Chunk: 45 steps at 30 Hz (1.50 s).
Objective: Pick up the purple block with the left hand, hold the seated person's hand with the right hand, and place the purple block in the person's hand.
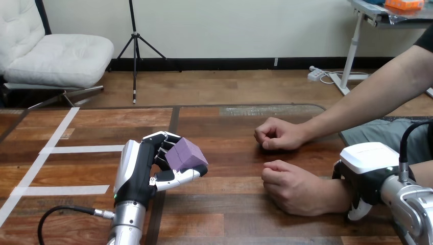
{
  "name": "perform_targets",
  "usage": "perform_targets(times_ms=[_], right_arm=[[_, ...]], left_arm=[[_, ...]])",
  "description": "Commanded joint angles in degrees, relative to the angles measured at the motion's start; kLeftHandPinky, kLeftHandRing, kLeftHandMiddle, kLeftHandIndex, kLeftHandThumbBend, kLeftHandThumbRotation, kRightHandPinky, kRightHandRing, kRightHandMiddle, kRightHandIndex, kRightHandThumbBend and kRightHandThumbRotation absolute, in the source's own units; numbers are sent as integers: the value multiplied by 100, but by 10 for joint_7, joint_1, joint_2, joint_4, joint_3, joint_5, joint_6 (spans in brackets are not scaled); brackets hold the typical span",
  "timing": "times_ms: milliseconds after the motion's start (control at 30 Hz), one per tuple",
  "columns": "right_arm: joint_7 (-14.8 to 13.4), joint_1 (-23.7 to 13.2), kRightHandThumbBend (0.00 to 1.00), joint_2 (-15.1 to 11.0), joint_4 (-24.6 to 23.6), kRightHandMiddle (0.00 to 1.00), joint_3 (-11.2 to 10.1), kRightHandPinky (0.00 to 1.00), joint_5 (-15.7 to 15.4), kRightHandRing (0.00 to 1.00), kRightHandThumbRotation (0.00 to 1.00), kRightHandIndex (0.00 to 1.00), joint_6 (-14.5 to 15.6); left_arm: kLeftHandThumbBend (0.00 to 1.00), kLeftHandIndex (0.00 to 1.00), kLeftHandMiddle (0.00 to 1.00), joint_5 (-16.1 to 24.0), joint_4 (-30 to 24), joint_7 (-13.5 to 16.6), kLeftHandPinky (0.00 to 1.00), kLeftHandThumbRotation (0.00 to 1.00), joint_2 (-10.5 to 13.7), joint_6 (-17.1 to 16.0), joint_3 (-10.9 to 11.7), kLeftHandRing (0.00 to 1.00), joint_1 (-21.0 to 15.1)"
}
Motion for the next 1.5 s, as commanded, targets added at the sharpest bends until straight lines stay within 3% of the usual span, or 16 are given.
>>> perform_targets(times_ms=[0,367,933,1467], right_arm=[[-1,-26,73,3,36,56,14,37,8,47,0,69,8],[-17,-20,76,4,34,47,7,28,32,37,0,68,8],[-32,-17,76,0,44,50,11,32,43,43,0,59,8],[-47,-15,72,0,51,50,16,34,50,43,0,60,4]], left_arm=[[71,51,49,1,-29,6,35,17,11,-14,7,41,-15],[71,50,49,5,-30,11,34,18,11,-10,5,40,-15],[71,50,48,2,-29,10,34,17,8,-11,6,40,-15],[71,50,48,2,-28,9,34,17,9,-12,6,40,-15]])
